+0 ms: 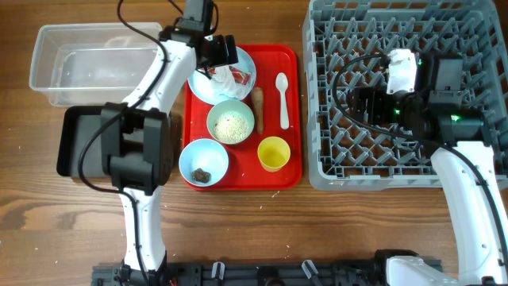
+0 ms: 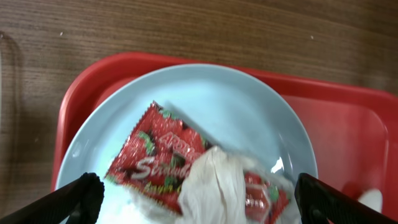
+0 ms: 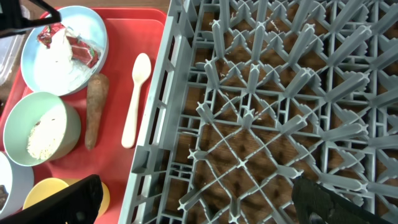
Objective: Sort waste into correct bins and load items into the dishwasher rack
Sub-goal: 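Reach the left gripper to the white plate and grasp the wrappers and tissue, then carry the wrappers and tissue left and drop them into the clear bin, then grasp the rim of the light-blue rice bowl with the left gripper, then tip the rice bowl over the black tray to pour out the rice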
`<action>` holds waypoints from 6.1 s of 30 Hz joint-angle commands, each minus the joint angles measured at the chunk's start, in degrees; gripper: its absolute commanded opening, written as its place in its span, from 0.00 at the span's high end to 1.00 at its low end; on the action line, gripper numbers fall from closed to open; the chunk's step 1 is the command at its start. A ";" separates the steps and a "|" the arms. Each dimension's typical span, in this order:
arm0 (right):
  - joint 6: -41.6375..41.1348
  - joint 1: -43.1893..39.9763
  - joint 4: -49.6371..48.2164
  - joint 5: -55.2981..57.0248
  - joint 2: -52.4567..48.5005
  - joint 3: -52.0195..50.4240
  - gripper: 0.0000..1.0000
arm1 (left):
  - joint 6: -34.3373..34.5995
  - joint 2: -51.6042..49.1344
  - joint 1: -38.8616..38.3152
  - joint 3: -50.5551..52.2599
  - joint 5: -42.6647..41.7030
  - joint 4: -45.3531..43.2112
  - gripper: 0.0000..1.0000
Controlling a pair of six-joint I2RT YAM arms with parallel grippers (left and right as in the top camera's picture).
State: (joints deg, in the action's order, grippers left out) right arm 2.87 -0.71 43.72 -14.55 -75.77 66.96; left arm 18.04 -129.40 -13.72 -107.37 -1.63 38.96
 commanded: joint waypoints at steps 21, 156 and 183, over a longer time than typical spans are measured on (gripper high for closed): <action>-1.55 -0.11 -0.17 -0.55 -0.39 1.29 0.02 | 1.29 -6.99 -3.45 -2.82 7.96 2.54 0.96; -7.54 -0.11 -2.95 -0.57 -0.44 1.18 0.00 | -14.03 23.21 54.36 37.05 -88.72 13.18 0.96; -7.58 -0.11 -2.95 -0.57 -0.42 1.18 0.01 | -2.95 23.32 55.89 37.03 -82.95 10.12 0.96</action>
State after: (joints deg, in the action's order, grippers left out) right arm -4.29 -0.71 41.06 -14.57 -75.77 67.00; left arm 17.26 -105.93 41.95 -70.52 -76.16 48.58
